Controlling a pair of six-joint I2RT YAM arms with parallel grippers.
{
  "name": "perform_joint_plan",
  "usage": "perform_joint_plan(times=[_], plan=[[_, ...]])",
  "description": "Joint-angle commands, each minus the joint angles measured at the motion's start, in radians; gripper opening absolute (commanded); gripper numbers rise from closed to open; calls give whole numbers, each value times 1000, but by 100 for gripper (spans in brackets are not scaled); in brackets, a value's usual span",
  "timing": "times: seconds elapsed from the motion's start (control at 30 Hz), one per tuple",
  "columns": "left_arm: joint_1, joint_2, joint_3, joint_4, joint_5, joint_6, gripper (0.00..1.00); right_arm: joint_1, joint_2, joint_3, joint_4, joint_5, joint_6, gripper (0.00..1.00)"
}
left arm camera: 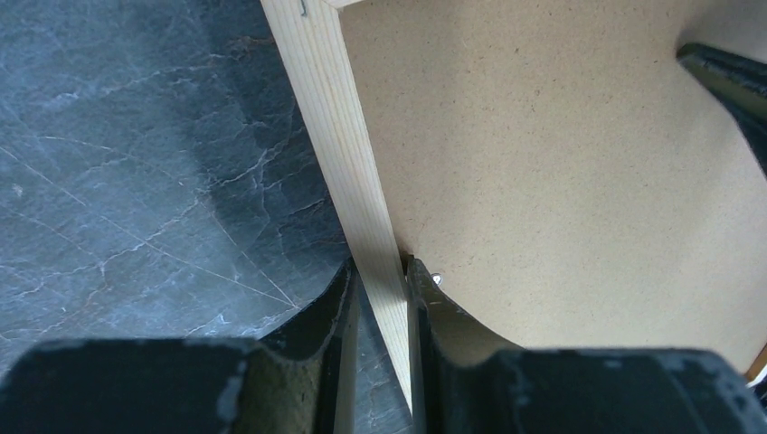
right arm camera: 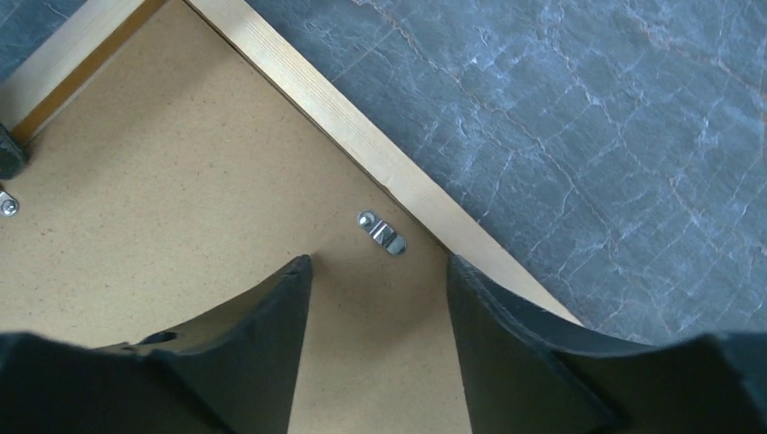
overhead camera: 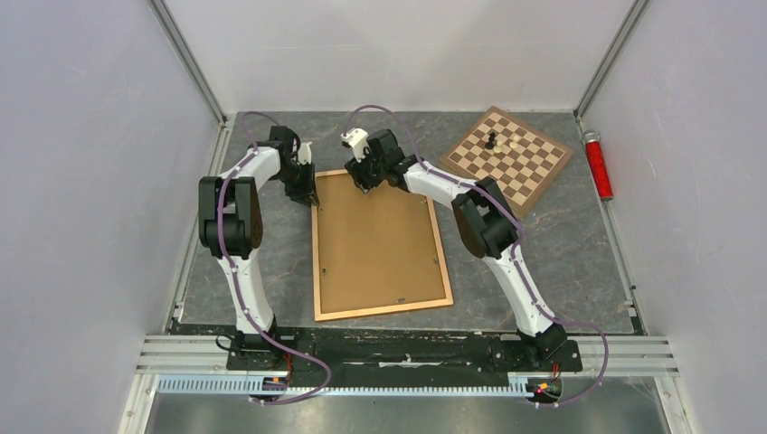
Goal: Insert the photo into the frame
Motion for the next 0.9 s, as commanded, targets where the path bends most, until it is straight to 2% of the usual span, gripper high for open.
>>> perform_joint_plan(times=[0.0, 0.17, 0.3, 0.43, 0.63, 0.7, 0.73, 0.77, 0.8, 0.87], plan=[[-22, 13, 11, -17, 40, 36, 2, -40, -93, -44, 67, 61, 62, 62], [-17, -7, -13, 31, 36, -43, 2, -85, -275, -139, 27, 36, 107, 67], [-15, -22, -40, 83, 46, -103, 2, -105, -463, -283, -55, 0, 46, 69], [-13, -29, -52, 108, 70, -150, 2, -115, -631, -510, -169, -42, -60, 70], [-10, -37, -78, 130, 87, -177, 2, -115, -862, -869, -218, -92, -155, 71], [-10, -38, -87, 127, 81, -176, 2, -116, -915, -951, -229, -110, -166, 75], [-10, -38, -93, 128, 81, -172, 2, -115, -936, -991, -232, -121, -170, 80], [-11, -39, -99, 126, 80, -169, 2, -115, -1054, -1022, -233, -127, -173, 82], [-11, -39, -104, 125, 77, -165, 2, -115, -983, -1055, -230, -129, -172, 84], [-11, -37, -113, 122, 73, -158, 2, -116, -1011, -1102, -226, -130, -172, 84]])
